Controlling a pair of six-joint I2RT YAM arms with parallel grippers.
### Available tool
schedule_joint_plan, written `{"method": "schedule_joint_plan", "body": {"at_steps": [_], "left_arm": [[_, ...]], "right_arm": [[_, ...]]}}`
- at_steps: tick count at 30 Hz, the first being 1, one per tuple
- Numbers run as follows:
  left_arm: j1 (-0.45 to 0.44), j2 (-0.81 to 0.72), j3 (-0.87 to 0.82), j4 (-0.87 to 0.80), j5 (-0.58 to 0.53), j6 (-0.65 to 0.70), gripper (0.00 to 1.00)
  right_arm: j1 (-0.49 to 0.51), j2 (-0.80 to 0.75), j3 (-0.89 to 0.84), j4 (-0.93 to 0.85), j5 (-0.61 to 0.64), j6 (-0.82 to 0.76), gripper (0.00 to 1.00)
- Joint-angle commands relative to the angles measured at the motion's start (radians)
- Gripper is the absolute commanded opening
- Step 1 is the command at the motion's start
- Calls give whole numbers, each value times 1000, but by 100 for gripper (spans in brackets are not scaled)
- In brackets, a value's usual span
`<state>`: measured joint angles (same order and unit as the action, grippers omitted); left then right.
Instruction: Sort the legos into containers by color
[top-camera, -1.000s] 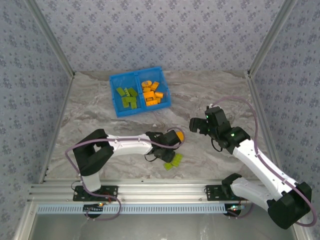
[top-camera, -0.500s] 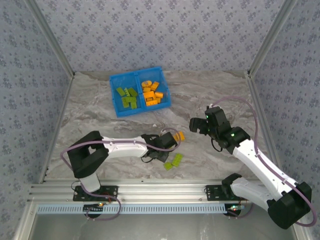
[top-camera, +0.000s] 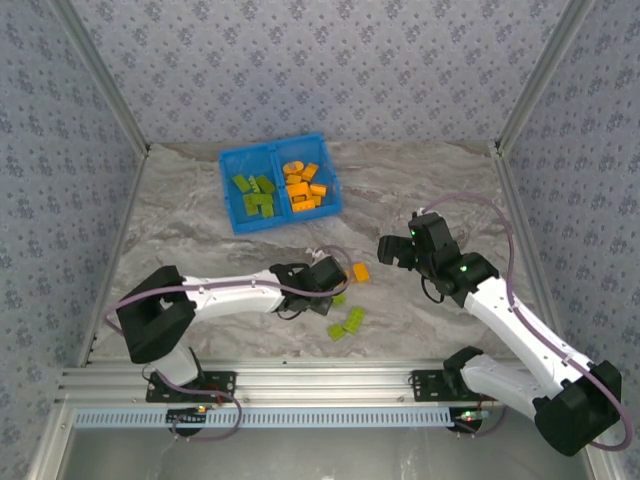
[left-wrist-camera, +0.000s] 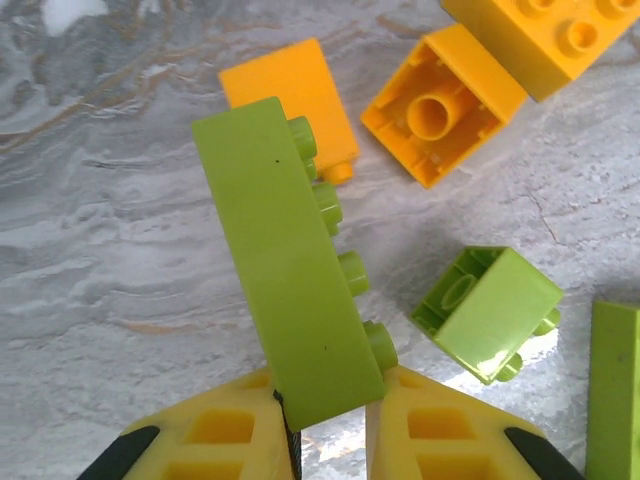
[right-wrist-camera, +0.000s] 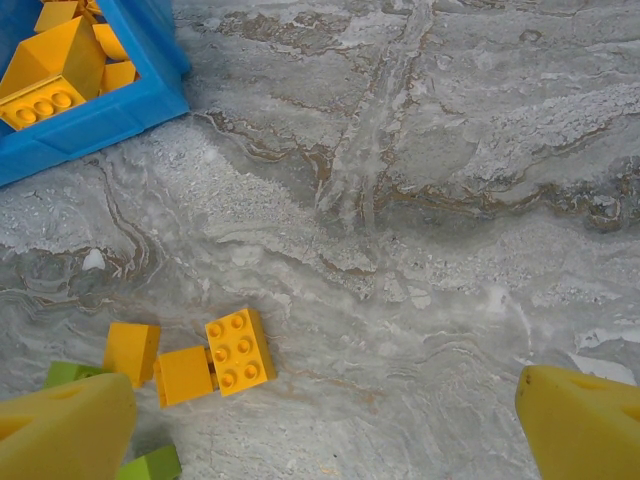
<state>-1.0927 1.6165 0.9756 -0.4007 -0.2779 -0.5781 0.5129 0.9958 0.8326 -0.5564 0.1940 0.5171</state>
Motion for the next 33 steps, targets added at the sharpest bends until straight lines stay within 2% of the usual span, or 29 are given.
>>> {"method": "schedule_joint_plan", "body": {"at_steps": [1,5,10,16,20,23,27,33], "left_arm": [[13,-97,24,-33,-74,-13,14],[95,-184,78,-70,-93,49,12],[313,-207,206,-95,-30,193,13],[600,-40,445,-112,159,271,13],[737,145,620,-144,288,238,13],[789,285,763,-183,336,218,12],[807,405,886,-223,356,222,12],[797,261,706,-40,463,159,28]], "right_arm": [[0,-5,12,-16,-2,19,100],[0,-7,12,-8,-8,21,100],[1,-6,22,-3,-14,21,100],[4,-17,33,-28,-9,21,100],[7,-44,31,-40,1,21,100],[6,-68,30,-78,13,21,100],[6,-100,35,-111,29,18,100],[5,-129,17,-122,49,22,100]]}}
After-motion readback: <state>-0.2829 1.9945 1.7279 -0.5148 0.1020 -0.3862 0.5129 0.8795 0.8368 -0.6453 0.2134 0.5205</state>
